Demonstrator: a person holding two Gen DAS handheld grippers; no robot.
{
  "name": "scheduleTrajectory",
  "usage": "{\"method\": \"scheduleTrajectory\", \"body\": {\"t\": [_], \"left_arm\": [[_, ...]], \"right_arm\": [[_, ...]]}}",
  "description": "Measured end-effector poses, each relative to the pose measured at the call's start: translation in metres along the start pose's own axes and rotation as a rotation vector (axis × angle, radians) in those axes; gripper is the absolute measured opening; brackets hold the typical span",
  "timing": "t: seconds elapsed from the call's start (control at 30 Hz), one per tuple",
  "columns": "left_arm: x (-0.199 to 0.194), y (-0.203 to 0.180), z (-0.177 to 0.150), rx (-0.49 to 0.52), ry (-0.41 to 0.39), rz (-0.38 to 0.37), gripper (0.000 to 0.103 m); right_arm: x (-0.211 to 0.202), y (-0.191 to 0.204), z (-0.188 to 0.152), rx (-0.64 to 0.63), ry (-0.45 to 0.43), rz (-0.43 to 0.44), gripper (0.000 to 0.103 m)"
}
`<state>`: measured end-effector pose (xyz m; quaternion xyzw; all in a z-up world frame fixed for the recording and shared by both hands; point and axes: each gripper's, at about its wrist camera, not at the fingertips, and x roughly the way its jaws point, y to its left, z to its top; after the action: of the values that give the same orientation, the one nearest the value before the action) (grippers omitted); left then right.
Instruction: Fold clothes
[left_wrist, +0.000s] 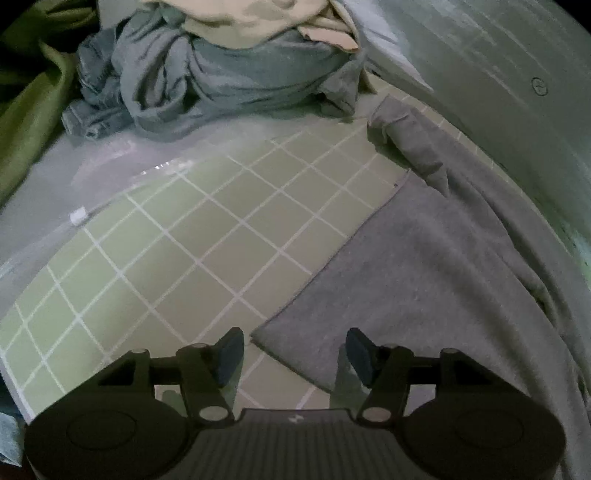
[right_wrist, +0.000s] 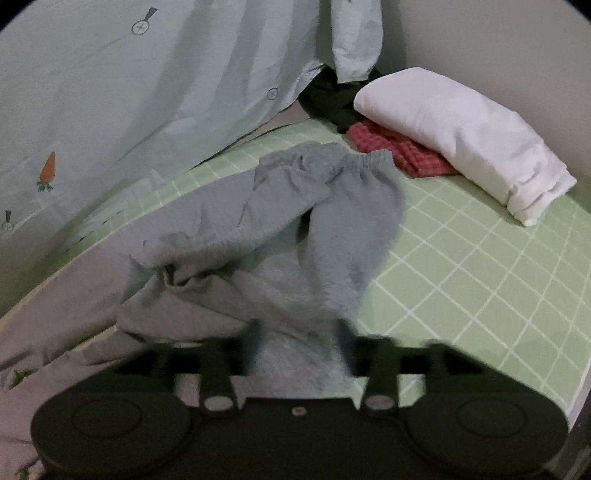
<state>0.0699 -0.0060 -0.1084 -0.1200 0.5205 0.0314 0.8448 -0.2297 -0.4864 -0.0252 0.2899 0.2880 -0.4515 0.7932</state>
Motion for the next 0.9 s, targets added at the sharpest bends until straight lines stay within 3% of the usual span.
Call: {"method": "scheduleTrajectory", "body": {"t": [0.1, 0.23, 0.4, 0.47, 0.53, 0.57, 0.63, 0.67, 0.7, 0.77, 0.9], "left_arm": [[0.005, -0.003, -0.001, -0.002, 0.011, 0.021, 0.068], [0.007, -0.01, -0.005, 0.014, 0.019, 0.033, 0.081], [0.008, -0.016, -0.009, 0.014, 0.01, 0.055, 0.079], [0.006, -0.016, -0.01, 0.004, -0.01, 0.072, 0.062], [0.004, -0.016, -0.009, 0.017, -0.022, 0.102, 0.012], [0.004, -0.015, -0.008, 0.013, -0.017, 0.103, 0.007], [0.004, -0.01, -0.005, -0.019, -0.013, 0.076, 0.001], [0.004, -0.007, -0.004, -0.033, -0.009, 0.067, 0.001], [0.003, -0.004, -0.001, -0.041, -0.017, 0.068, 0.001], [-0.002, 0.001, 0.004, -0.044, -0.041, 0.081, 0.0], [-0.015, 0.013, 0.018, -0.033, -0.104, 0.116, 0.0]], "right_arm": [[0.007, 0.001, -0.002, 0.0, 0.02, 0.001, 0.081], [0.02, 0.004, -0.006, 0.025, 0.056, -0.012, 0.083], [0.035, 0.011, -0.011, 0.032, 0.1, -0.013, 0.083], [0.039, 0.014, -0.013, 0.018, 0.111, -0.013, 0.083], [0.043, 0.018, -0.014, 0.0, 0.118, -0.014, 0.083], [0.044, 0.019, -0.014, -0.003, 0.118, -0.012, 0.081], [0.046, 0.019, -0.014, -0.006, 0.125, 0.009, 0.057], [0.048, 0.019, -0.013, -0.013, 0.134, 0.013, 0.029], [0.05, 0.019, -0.012, -0.02, 0.144, 0.016, 0.012], [0.051, 0.018, -0.009, -0.028, 0.15, 0.029, 0.005], [0.035, 0.019, 0.001, -0.033, 0.093, 0.053, 0.003]]}}
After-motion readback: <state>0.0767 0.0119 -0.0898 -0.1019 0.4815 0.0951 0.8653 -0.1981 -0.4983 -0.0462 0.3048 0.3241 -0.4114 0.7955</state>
